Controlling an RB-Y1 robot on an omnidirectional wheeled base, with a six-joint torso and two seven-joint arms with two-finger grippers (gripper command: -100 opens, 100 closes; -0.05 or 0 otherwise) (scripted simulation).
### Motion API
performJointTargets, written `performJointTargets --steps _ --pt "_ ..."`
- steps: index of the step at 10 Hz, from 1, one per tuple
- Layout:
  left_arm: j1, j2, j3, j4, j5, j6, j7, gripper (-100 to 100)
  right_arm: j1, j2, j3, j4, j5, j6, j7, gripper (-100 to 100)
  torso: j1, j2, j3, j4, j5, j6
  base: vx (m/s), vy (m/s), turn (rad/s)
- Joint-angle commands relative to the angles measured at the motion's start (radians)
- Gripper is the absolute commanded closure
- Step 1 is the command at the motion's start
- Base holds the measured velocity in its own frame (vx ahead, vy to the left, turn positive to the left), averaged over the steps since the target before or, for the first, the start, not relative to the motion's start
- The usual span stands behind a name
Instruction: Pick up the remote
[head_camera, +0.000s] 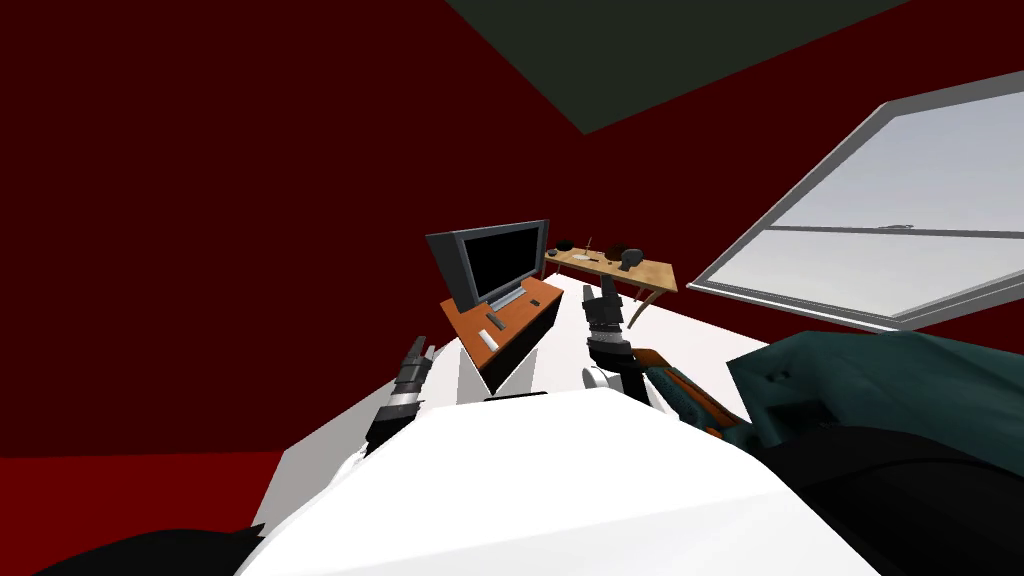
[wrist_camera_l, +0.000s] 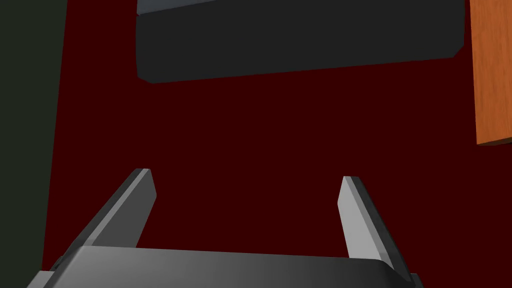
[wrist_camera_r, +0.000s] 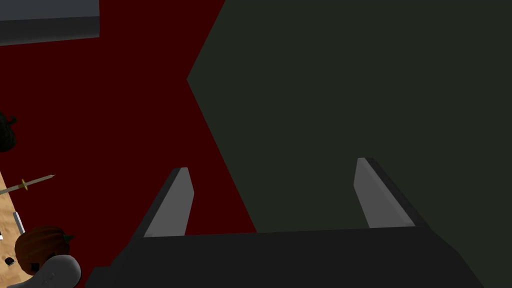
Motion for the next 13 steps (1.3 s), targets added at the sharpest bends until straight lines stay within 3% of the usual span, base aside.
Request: performJointTargets --steps 1,2,5,7,8,10,13 --pt "-0.004 0.005 0.004 0.028 -0.003 -0.007 0.004 -100 0.0 0.0 0.0 0.0 0.0 0.0 0.0 0 0.0 0.0 0.0 0.0 0.0 0.0 0.0 -0.017 0.007" --pt "0.023 0.026 0.007 0.069 -0.029 -0.01 0.026 -100 0.0 0.0 0.0 0.0 0.0 0.0 0.0 0 0.001 -0.001 0.0 0.0 0.0 0.0 0.007 -0.032 -0.16" --pt "0.049 0.047 0.011 0.119 -0.055 -0.015 0.048 -100 0.0 0.0 0.0 0.0 0.0 0.0 0.0 0 0.0 -0.001 -0.001 0.0 0.0 0.0 0.007 -0.038 -0.117" --pt "0.098 0.089 0.017 0.208 -0.11 -0.024 0.095 -100 0.0 0.0 0.0 0.0 0.0 0.0 0.0 0 0.0 -0.002 -0.001 0.0 0.0 0.0 0.022 -0.07 -0.234" --pt "0.098 0.089 0.017 0.222 -0.11 -0.024 0.095 -100 0.0 0.0 0.0 0.0 0.0 0.0 0.0 0 -0.002 -0.002 -0.001 -0.001 0.0 0.0 0.021 -0.053 -0.086" --pt "0.14 0.13 0.02 0.305 -0.169 -0.034 0.145 -100 0.0 0.0 0.0 0.0 0.0 0.0 0.0 0 -0.001 -0.003 -0.002 -0.001 0.0 0.0 0.053 -0.068 -0.238" --pt "0.158 0.151 0.02 0.394 -0.198 -0.039 0.171 -100 0.0 0.0 0.0 0.0 0.0 0.0 0.0 0 -0.002 -0.005 -0.003 -0.001 0.0 0.0 0.055 -0.058 -0.151"
